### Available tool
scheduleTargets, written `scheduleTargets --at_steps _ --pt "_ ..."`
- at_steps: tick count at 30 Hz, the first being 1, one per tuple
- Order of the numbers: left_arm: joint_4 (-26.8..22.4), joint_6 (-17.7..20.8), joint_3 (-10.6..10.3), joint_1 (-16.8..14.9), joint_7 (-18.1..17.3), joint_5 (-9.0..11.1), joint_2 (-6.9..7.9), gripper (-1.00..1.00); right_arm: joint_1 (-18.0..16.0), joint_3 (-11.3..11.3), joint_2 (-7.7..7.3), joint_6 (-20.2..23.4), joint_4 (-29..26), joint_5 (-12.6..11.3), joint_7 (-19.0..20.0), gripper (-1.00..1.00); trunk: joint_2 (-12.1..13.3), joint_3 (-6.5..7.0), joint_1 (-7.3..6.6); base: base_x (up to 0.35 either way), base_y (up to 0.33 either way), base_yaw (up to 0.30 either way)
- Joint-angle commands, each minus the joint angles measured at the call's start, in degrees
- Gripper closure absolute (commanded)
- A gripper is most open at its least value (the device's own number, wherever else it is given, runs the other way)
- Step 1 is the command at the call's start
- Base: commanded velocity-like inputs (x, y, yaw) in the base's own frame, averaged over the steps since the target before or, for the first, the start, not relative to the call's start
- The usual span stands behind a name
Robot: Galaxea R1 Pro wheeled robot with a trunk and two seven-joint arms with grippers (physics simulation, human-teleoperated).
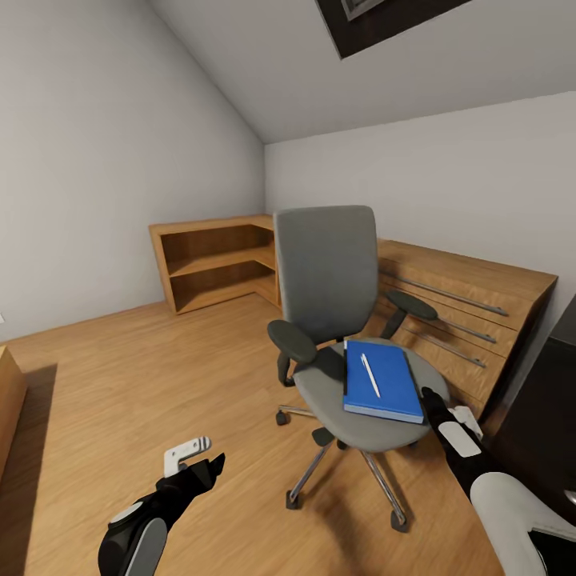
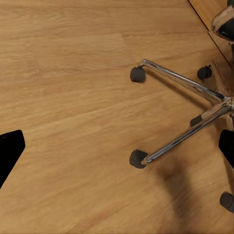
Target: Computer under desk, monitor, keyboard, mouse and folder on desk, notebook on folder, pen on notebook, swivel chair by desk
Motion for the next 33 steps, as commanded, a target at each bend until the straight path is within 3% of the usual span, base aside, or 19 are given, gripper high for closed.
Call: scheduleTargets --at_steps 1,13,33 --pt "-0.06 0.13 -0.05 -0.04 0.54 0.6 0.0 -1.0 0.02 0.21 0.03 -0.19 0.74 -1.05 -0.21 -1.0 -0.01 -0.06 0.0 0.07 0.0 0.0" --pt "-0.06 0.26 -0.13 -0.04 0.54 0.67 -0.07 -1.0 0.02 0.21 0.01 -0.19 0.63 -1.05 -0.21 -1.0 -0.01 -0.06 0.0 0.031 0.0 0.0" --pt "0.07 0.25 -0.23 -0.04 0.54 0.67 -0.08 -1.0 0.02 0.3 0.03 -0.19 0.64 -1.04 -0.21 -1.0 -0.01 -0.06 0.0 -0.18 0.0 0.0"
